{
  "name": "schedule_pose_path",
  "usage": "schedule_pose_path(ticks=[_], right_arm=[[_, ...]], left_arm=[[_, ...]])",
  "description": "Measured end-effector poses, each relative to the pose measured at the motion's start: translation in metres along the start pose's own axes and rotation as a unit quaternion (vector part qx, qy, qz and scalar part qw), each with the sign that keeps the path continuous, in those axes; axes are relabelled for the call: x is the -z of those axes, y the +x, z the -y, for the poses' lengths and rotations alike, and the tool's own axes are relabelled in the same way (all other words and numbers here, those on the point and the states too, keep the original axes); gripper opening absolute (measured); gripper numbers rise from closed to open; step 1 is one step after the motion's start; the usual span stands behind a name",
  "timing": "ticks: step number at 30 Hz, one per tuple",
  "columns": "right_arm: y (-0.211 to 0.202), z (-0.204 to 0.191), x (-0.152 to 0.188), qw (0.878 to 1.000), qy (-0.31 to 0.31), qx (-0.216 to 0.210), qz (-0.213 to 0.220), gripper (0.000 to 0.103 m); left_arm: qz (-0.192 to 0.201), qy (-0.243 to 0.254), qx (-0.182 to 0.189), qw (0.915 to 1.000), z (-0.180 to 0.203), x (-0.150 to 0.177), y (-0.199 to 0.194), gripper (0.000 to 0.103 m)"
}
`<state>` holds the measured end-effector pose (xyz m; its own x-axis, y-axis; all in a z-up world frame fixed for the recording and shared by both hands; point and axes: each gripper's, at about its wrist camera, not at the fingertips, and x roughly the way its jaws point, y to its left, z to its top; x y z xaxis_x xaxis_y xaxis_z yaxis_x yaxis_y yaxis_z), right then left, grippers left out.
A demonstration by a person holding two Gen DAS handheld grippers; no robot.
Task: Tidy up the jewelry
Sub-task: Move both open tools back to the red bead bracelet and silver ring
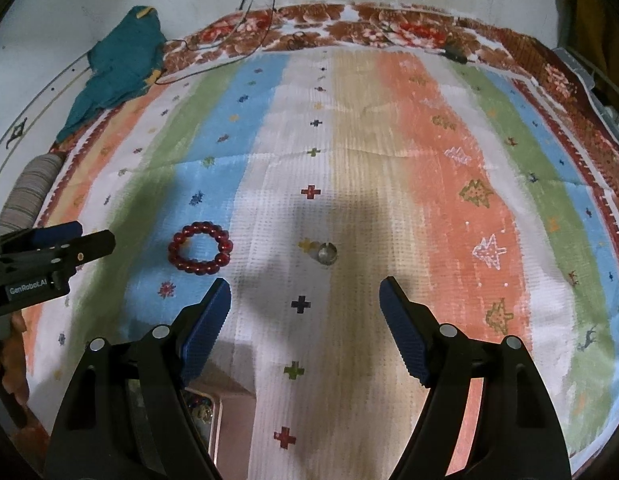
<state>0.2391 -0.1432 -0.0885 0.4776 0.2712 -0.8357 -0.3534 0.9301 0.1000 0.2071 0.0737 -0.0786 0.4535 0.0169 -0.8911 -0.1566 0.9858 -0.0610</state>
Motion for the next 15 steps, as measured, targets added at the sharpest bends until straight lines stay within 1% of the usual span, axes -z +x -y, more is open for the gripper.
schedule_pose_path(ticks=[7,15], right_arm=[[0.022,0.002,-0.007,1.0,-0.001,0.012,-0.019,0.077],[0.044,0.006,-0.012,0.999,0.003,0.02,-0.034,0.077]], left_arm=[[-0.018,0.006,-0.006,0.9998,-0.002,-0.006,0.021,0.07],[-0.029,0.025,-0.008,0.9992,0.004,-0.014,0.037,0.07]])
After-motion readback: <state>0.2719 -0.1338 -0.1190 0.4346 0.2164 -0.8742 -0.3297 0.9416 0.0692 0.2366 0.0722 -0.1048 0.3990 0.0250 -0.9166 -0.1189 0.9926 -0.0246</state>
